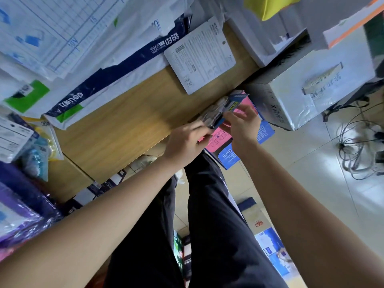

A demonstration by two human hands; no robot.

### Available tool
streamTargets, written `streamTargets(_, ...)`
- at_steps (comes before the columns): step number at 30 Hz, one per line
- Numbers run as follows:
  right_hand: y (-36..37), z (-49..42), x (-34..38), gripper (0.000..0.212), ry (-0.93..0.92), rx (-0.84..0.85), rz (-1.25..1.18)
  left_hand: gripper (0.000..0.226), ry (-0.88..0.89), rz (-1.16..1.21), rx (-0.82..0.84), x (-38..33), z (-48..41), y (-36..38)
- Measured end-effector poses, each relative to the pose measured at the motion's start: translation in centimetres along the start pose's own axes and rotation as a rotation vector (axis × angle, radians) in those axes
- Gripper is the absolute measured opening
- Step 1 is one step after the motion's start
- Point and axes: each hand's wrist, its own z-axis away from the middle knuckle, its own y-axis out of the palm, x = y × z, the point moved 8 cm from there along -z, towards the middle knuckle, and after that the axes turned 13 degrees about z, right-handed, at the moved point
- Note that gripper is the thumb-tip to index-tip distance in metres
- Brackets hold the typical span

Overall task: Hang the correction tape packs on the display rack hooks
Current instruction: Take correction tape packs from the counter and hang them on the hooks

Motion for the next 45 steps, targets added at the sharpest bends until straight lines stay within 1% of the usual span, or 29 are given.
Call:
streamTargets(2,-0.5,-0.2,-0.4,0.029,-0.014,-0.017,0.029,0.016,0.001,0.013,0.032,-0.2,-0.6,-0.6)
streamTargets(4,-1.3,-0.1,-0.6,0.030,-0.043,-0.042,0.065,0.022,-0.043,-0.003,-0.018,0.5,-1.6,-2.4)
streamTargets(6,-2.2,0.3,-0.7,0.028,-0.075,-0.057,0.078,0.022,-0.109,-0.093,-0.115,1.8,-3.5,-4.6)
streamTargets(8,-3.0,0.9,-0.8,0.024,-0.108,-0.063,0.082,0.029,-0.170,-0.230,-0.125,3.4,-5.7,-5.4)
streamTargets(11,-4.1,1.6,-0.9,0.019,-0.147,-0.087,0.110,0.052,-0.174,-0.437,0.008,5.1,-9.2,-3.8)
streamTargets(14,-4.7,1.8,-1.6,0.020,-0.122,-0.064,0.061,0.090,-0.220,-0.595,0.156,7.0,-11.3,-1.7)
streamTargets(16,-5.1,1.8,-1.9,0.020,-0.100,-0.047,0.034,0.109,-0.276,-0.656,0.184,8.1,-12.1,-1.1)
streamTargets(17,-5.3,1.7,-2.0,0.021,-0.092,-0.045,0.030,0.113,-0.300,-0.677,0.181,8.4,-12.3,-0.9)
streamTargets(18,-5.4,1.6,-2.1,0.022,-0.086,-0.044,0.024,0.112,-0.313,-0.695,0.174,8.6,-12.3,-0.9)
streamTargets(19,-5.6,1.6,-2.2,0.023,-0.080,-0.047,0.020,0.107,-0.311,-0.709,0.164,8.5,-12.4,-1.0)
streamTargets(22,-5.8,1.5,-2.4,0.027,-0.075,-0.050,0.016,0.079,-0.239,-0.717,0.149,7.9,-12.2,-1.9)
streamTargets(24,-5.9,1.7,-2.4,0.026,-0.079,-0.046,0.018,0.064,-0.200,-0.685,0.187,7.7,-11.8,-2.5)
streamTargets(26,-5.7,1.9,-2.3,0.027,-0.083,-0.041,0.014,0.050,-0.141,-0.639,0.181,7.1,-11.3,-3.2)
streamTargets(30,-5.4,2.7,-1.9,0.032,-0.100,-0.028,0.019,0.024,0.104,-0.520,0.016,4.1,-10.0,-5.1)
streamTargets(31,-5.4,2.9,-1.8,0.032,-0.102,-0.027,0.024,0.021,0.125,-0.496,-0.018,3.4,-9.8,-5.7)
streamTargets(33,-5.4,3.5,-1.6,0.029,-0.109,-0.020,0.034,0.020,0.068,-0.491,-0.065,2.4,-9.2,-7.1)
streamTargets(36,-5.6,5.0,-0.6,0.019,-0.137,-0.004,0.048,0.022,-0.073,-0.530,-0.143,1.2,-7.6,-9.8)
streamTargets(38,-5.8,6.4,0.5,0.013,-0.162,0.022,0.084,0.021,-0.199,-0.523,-0.138,0.2,-5.9,-11.6)
streamTargets(41,-6.0,8.7,2.2,0.024,-0.237,0.055,0.214,0.017,-0.344,-0.447,-0.083,-1.5,-1.9,-14.0)
streamTargets(43,-6.1,10.4,3.9,0.023,-0.329,0.050,0.350,0.014,-0.429,-0.385,-0.110,-3.2,1.3,-16.0)
streamTargets(45,-6.1,12.6,6.2,0.016,-0.437,0.056,0.493,0.014,-0.508,-0.343,-0.157,-5.5,4.3,-18.2)
